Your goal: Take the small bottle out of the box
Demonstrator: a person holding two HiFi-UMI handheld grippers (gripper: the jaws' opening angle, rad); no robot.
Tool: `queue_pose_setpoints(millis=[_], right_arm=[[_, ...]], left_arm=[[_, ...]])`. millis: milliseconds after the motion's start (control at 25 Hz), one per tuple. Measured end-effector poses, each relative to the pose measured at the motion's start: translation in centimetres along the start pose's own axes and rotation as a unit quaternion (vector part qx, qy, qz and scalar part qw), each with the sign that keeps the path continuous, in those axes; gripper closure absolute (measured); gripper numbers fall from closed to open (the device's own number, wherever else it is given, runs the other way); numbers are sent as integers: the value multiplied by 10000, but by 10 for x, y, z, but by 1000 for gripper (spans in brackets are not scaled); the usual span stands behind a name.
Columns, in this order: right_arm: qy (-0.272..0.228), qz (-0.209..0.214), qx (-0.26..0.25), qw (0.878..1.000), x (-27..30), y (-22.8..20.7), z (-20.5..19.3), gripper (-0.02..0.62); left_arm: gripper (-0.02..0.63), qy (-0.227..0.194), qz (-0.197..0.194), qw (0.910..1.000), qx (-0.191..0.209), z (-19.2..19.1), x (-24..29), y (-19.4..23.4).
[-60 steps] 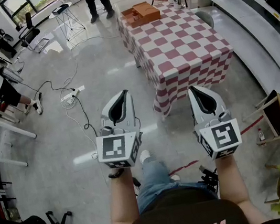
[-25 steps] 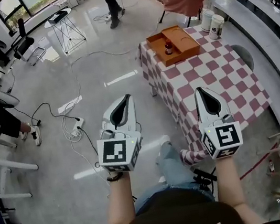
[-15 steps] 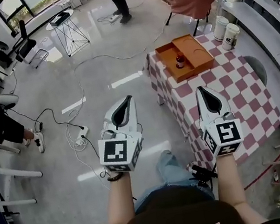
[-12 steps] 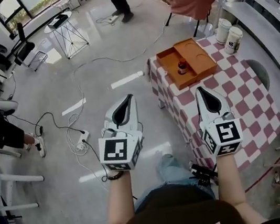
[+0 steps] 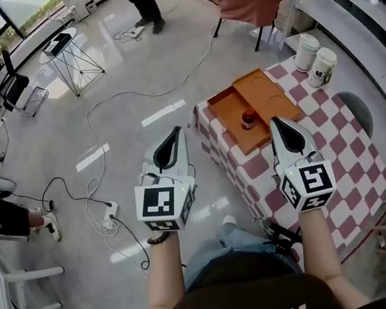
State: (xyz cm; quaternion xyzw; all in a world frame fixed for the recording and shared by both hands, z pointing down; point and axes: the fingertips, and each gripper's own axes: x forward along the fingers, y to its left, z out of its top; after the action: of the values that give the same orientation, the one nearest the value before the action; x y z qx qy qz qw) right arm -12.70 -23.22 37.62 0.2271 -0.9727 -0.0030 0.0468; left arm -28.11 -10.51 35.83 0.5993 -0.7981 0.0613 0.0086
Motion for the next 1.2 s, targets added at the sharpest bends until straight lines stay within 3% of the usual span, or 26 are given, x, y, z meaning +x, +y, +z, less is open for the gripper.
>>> queue_pose_setpoints(millis=[40,160,240,520,880,1200], right_arm=[[24,19,58,10000,5,-2,-3,592],[61,223,180,9996,18,-1,-10,444],[89,152,159,9997,26,-5,-14,414],[670,-302,249,9970,61,-28,-47,413],[1314,-843,284,9873,70,-66,-46,413],[1777,-1314,603,9734,82,-80,-92,413]], left_arm=[[607,18,-42,10000,-40,-2,7,2],[607,86,-170,9997,-145,-11,29,8],[607,150,-262,9994,-173,-18,42,11],[607,306,-788,9962,-186,-36,92,20],[607,498,-1418,9882,-296,-6,157,9],[607,917,-2120,9728,-162,-47,206,-3]])
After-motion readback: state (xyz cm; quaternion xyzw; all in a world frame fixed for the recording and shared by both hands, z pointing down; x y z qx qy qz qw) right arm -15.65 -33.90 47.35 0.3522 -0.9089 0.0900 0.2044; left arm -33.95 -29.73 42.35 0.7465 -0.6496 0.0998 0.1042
